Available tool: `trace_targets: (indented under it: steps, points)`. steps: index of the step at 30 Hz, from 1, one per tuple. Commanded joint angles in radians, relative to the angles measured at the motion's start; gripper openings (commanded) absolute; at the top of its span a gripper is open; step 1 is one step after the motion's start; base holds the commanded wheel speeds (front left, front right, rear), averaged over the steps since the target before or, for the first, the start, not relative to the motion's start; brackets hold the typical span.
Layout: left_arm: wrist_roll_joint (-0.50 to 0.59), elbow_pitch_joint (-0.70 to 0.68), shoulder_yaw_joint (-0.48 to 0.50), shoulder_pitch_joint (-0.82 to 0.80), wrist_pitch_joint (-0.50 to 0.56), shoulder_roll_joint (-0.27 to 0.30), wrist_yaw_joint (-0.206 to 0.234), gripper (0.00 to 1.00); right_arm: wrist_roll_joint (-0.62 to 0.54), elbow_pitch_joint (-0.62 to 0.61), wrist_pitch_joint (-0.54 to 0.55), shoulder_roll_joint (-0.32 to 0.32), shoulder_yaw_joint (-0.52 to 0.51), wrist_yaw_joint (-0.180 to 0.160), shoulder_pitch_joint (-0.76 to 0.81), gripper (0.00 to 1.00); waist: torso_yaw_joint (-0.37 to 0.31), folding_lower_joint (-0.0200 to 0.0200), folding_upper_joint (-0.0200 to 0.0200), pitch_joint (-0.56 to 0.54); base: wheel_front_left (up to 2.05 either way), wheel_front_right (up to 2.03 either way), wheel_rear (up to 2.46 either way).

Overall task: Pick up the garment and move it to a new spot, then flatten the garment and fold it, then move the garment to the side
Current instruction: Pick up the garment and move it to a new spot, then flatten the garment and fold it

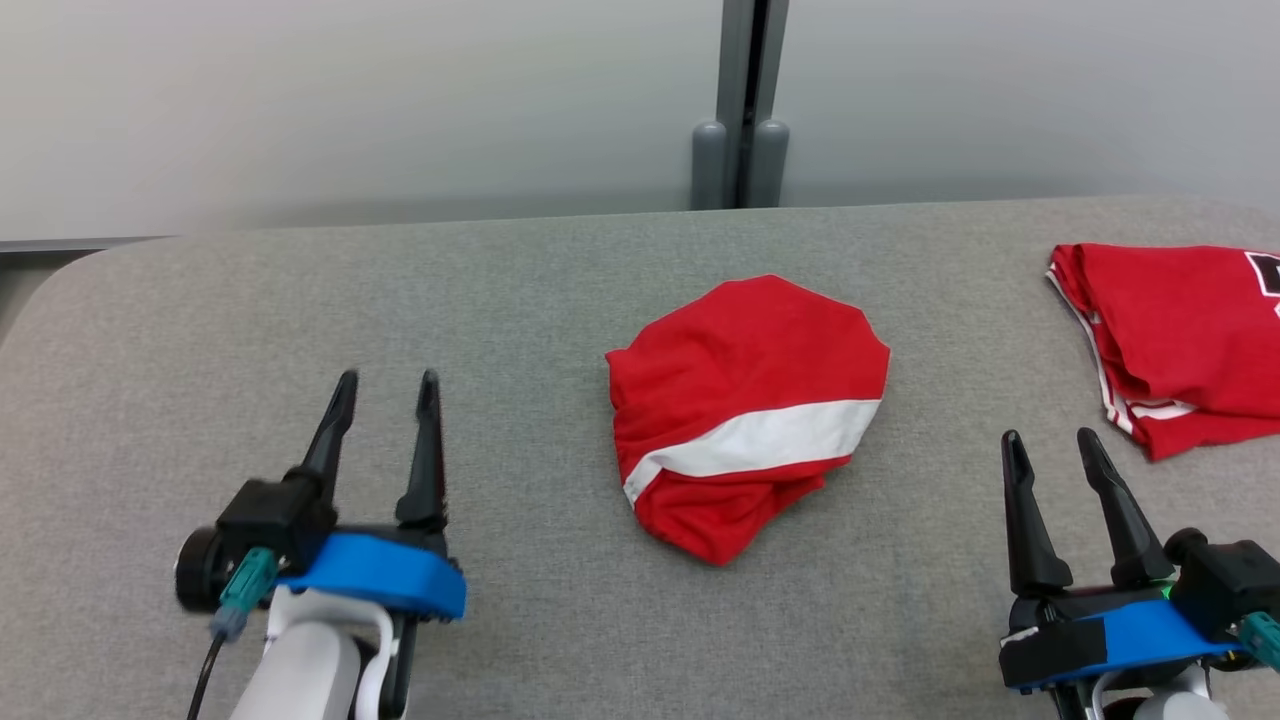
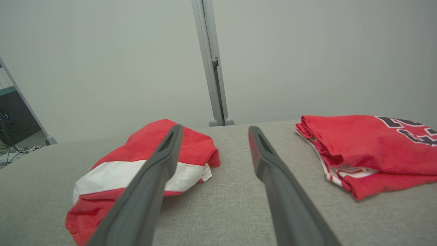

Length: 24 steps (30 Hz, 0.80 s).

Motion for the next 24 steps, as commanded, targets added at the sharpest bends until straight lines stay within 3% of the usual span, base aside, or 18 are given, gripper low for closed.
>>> trace_targets:
  steps: [1, 8, 24]
  points:
    - [0.011, -0.021, 0.033, 0.050, -0.002, 0.006, 0.005, 1.00, -0.003, -0.003, 0.005, -0.001, -0.008, 0.000, 0.023, 1.00, 0.012, 0.0001, -0.0001, -0.007, 0.00, 0.00, 0.00]
    - [0.043, -0.056, 0.113, 0.150, -0.002, -0.015, 0.001, 1.00, -0.011, -0.008, 0.017, -0.001, -0.022, 0.000, 0.047, 1.00, 0.032, 0.0001, -0.0001, -0.015, 0.00, 0.00, 0.00]
    - [0.116, -0.082, 0.192, 0.156, -0.002, -0.059, -0.041, 1.00, -0.034, -0.006, 0.040, -0.001, -0.054, 0.000, 0.037, 1.00, 0.036, 0.0001, -0.0001, 0.002, 0.00, 0.00, 0.00]
